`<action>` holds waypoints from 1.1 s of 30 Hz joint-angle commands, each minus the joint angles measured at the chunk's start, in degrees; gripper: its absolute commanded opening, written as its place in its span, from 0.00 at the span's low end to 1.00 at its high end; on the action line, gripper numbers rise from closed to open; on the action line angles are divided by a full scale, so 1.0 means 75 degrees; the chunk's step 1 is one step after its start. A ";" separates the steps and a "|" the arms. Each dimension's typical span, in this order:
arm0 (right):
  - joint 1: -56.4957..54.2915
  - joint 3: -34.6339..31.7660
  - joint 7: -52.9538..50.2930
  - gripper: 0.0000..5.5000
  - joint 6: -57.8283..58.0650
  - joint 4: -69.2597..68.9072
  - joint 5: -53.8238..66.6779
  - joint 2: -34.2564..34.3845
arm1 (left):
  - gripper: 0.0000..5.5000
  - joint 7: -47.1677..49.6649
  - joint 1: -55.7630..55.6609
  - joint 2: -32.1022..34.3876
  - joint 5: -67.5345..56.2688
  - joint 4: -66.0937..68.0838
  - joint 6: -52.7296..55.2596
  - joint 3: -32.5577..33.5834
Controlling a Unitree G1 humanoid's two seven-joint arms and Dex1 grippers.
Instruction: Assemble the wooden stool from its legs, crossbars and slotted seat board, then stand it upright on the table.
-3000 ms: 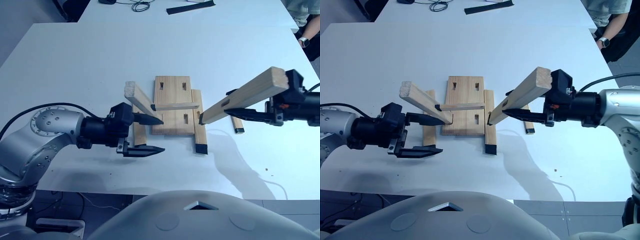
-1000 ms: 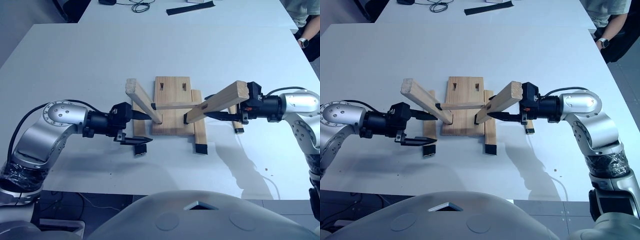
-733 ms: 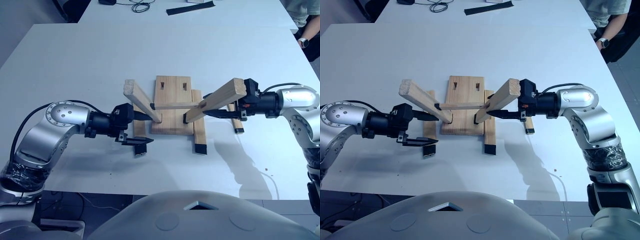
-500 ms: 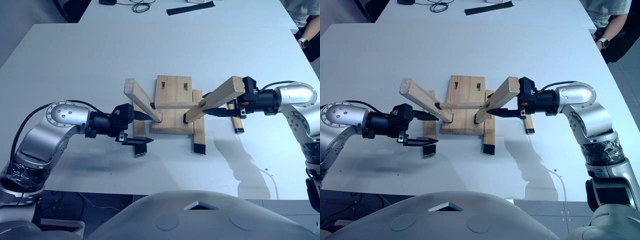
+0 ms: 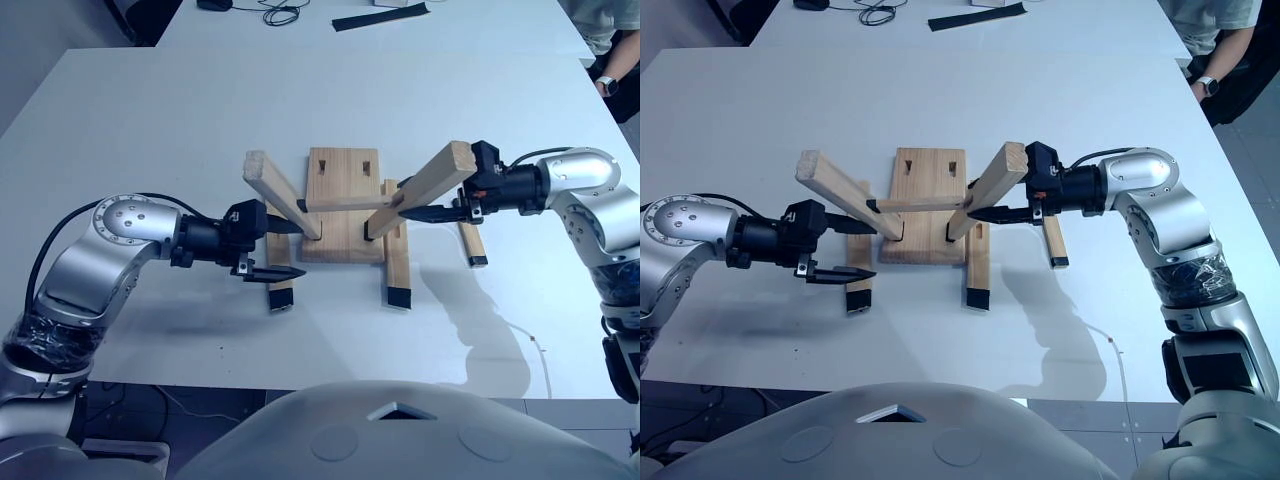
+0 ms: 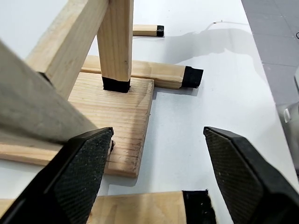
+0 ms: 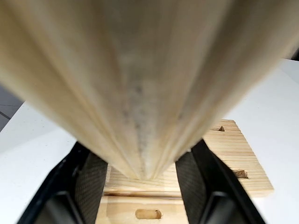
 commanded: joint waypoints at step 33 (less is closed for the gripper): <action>0.0329 0.0926 0.0037 0.37 0.0393 0.0559 -0.0974 0.0105 | 0.66 0.0361 -0.1434 -0.1116 0.0900 0.1218 0.0098 -0.0241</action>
